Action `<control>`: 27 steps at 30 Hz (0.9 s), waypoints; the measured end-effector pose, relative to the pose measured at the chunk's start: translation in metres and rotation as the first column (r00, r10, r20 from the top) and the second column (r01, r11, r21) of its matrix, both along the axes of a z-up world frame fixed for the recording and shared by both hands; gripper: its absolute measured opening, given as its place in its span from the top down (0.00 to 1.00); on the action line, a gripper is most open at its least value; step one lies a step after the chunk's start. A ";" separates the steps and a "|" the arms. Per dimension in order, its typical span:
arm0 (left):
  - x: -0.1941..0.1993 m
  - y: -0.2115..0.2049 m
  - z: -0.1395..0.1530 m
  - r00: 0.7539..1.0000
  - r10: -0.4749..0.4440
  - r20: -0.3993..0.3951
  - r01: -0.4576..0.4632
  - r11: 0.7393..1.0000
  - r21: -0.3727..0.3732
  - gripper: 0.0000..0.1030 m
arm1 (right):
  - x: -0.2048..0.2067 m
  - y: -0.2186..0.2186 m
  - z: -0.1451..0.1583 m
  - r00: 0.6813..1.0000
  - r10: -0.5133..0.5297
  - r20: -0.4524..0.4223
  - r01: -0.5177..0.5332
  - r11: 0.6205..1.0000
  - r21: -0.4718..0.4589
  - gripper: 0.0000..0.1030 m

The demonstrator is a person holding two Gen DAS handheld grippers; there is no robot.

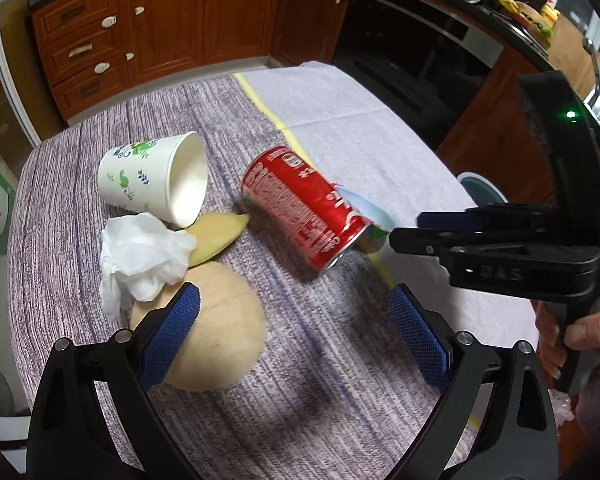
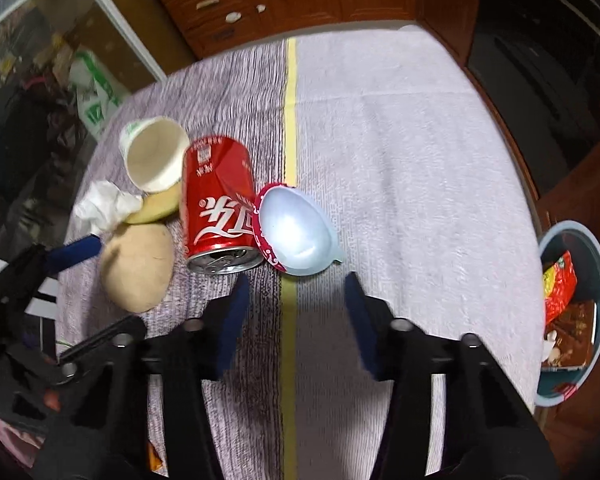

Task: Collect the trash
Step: 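Return to the table and grasp the Coca-Cola can with the left tool while the right tool grasps the lid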

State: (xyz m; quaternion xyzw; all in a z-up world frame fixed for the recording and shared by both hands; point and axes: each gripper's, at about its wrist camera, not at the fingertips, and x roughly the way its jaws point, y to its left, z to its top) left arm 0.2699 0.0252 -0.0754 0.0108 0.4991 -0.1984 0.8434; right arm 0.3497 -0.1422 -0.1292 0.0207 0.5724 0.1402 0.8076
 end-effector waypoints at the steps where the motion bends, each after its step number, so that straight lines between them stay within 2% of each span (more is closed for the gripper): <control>1: 0.000 0.000 0.000 1.000 -0.003 -0.002 0.003 1.000 0.000 0.07 | 0.002 0.003 -0.002 1.000 0.017 0.004 -0.017 1.000 -0.018 0.67; 5: 0.002 0.001 0.000 1.000 -0.009 -0.002 0.009 1.000 0.003 0.07 | 0.009 0.013 -0.007 0.996 0.086 0.021 -0.084 0.994 -0.063 0.70; 7: 0.004 0.000 -0.001 1.000 -0.006 -0.004 0.006 1.000 0.006 0.07 | 0.012 0.017 -0.008 0.993 0.118 0.029 -0.116 0.991 -0.074 0.76; 13: 0.010 -0.005 -0.002 1.000 0.003 -0.020 -0.003 1.000 0.010 0.07 | 0.019 0.023 -0.025 0.984 0.180 0.001 -0.180 0.980 -0.082 0.85; 17: 0.016 -0.014 0.002 1.000 0.008 -0.026 -0.007 1.000 0.008 0.07 | 0.018 0.020 -0.026 0.984 0.176 0.017 -0.174 0.982 -0.078 0.88; 19: 0.022 -0.019 0.002 0.999 0.019 -0.035 -0.019 1.000 0.002 0.07 | 0.017 0.012 -0.021 0.988 0.153 0.030 -0.152 0.987 -0.045 0.94; 24: 0.040 -0.034 0.002 0.997 0.052 -0.059 -0.052 0.999 -0.008 0.07 | 0.012 -0.021 -0.016 0.996 0.087 0.006 -0.088 0.995 0.053 0.95; 27: 0.053 -0.044 -0.001 0.993 0.090 -0.075 -0.090 0.996 0.006 0.07 | 0.006 -0.036 -0.016 0.997 0.071 0.001 -0.071 0.994 0.078 0.95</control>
